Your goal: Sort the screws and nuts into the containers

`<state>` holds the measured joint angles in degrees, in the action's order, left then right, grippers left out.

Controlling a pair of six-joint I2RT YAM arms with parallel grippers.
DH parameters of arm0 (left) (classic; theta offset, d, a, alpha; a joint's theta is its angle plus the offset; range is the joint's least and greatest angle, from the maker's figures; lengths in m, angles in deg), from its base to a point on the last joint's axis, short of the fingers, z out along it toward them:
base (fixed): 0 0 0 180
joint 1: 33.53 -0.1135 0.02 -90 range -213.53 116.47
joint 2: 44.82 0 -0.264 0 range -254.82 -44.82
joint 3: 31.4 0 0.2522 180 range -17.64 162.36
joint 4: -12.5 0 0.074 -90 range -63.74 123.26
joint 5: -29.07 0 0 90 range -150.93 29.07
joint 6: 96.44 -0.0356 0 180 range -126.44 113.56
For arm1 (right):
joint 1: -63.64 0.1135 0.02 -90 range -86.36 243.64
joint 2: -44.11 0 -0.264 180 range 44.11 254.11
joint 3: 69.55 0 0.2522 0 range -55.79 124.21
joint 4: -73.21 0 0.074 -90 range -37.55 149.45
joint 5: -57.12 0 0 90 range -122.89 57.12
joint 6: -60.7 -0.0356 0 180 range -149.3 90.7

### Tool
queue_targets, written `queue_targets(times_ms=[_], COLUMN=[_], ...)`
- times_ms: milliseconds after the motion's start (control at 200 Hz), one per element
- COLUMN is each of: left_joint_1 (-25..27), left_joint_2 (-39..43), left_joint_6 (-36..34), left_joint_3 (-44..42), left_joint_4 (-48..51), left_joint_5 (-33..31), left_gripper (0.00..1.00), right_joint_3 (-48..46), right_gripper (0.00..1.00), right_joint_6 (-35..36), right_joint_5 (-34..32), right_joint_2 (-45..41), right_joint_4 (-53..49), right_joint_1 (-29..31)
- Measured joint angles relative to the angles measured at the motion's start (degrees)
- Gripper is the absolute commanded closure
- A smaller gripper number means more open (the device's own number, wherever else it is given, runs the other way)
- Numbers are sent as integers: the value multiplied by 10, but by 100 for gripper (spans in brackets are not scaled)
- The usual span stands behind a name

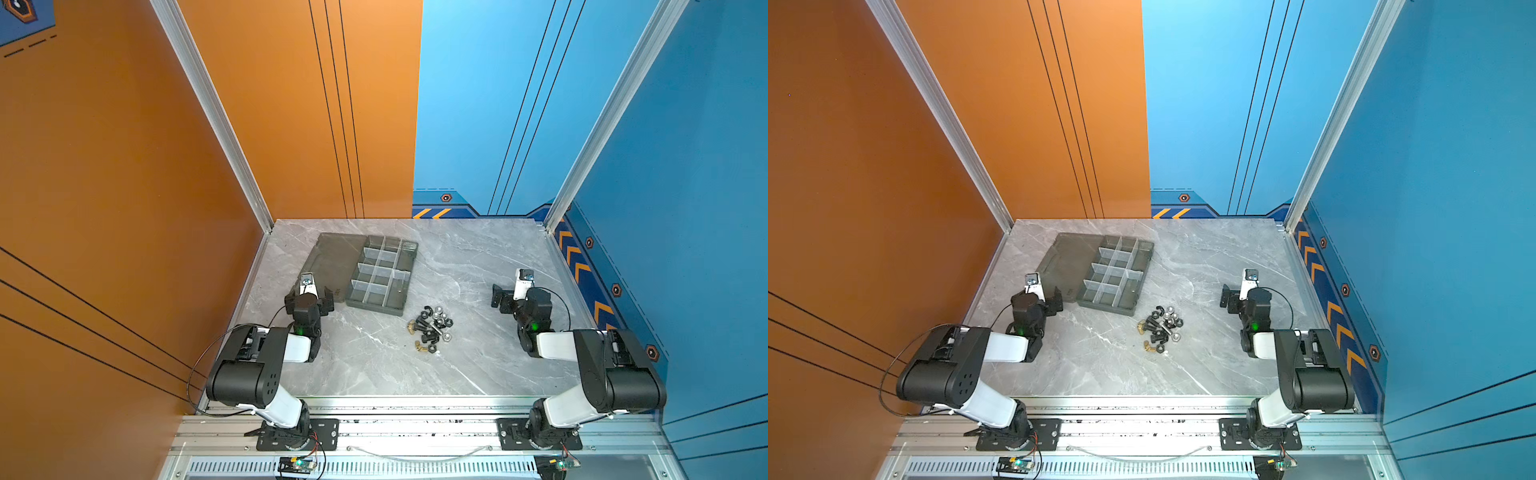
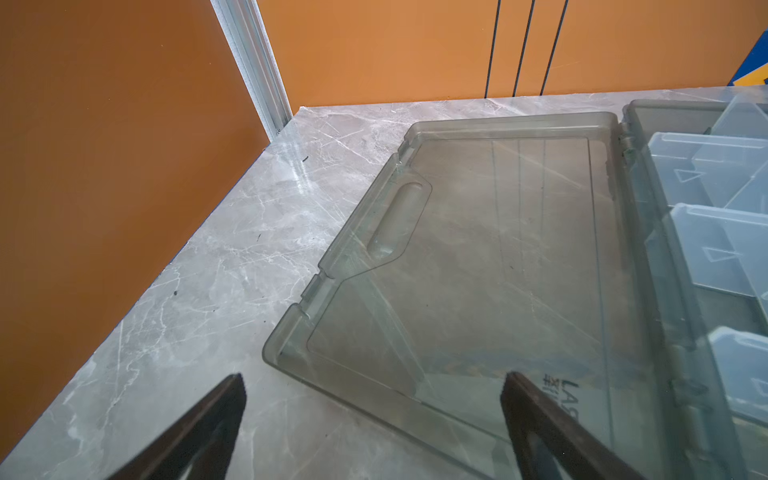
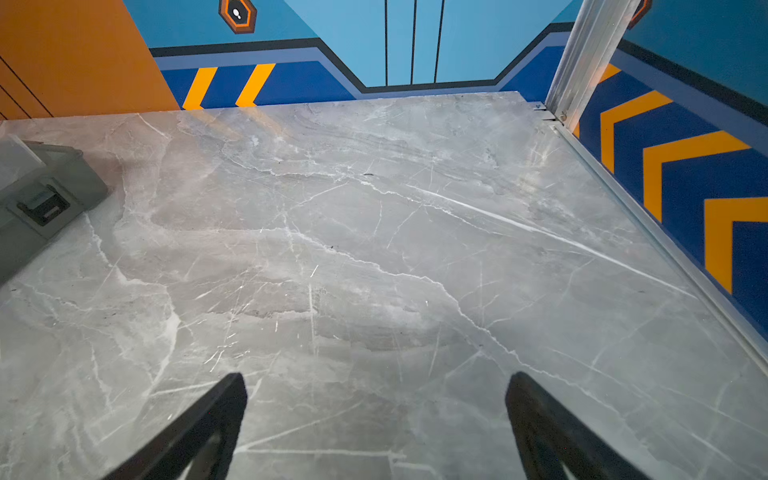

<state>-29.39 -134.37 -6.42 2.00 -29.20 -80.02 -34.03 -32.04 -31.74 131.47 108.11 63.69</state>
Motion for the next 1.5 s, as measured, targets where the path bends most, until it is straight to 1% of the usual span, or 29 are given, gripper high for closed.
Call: queue_targets(times_ms=[1362,1432,1502], left_joint_1=[0,0,0], left_joint_2=[0,0,2], left_joint_6=[0,0,0], left_joint_3=[0,0,4], left_joint_4=[0,0,13], left_joint_5=[2,2,2], left_gripper=[2,2,2], right_joint_3=[0,0,10], right_gripper=[0,0,0], right_joint_6=[0,0,0], right_joint_5=[-2,-7,-12], right_joint_2=[0,-5,-26], right_joint_4=[0,-9,-53], right_joint_1=[0,0,1])
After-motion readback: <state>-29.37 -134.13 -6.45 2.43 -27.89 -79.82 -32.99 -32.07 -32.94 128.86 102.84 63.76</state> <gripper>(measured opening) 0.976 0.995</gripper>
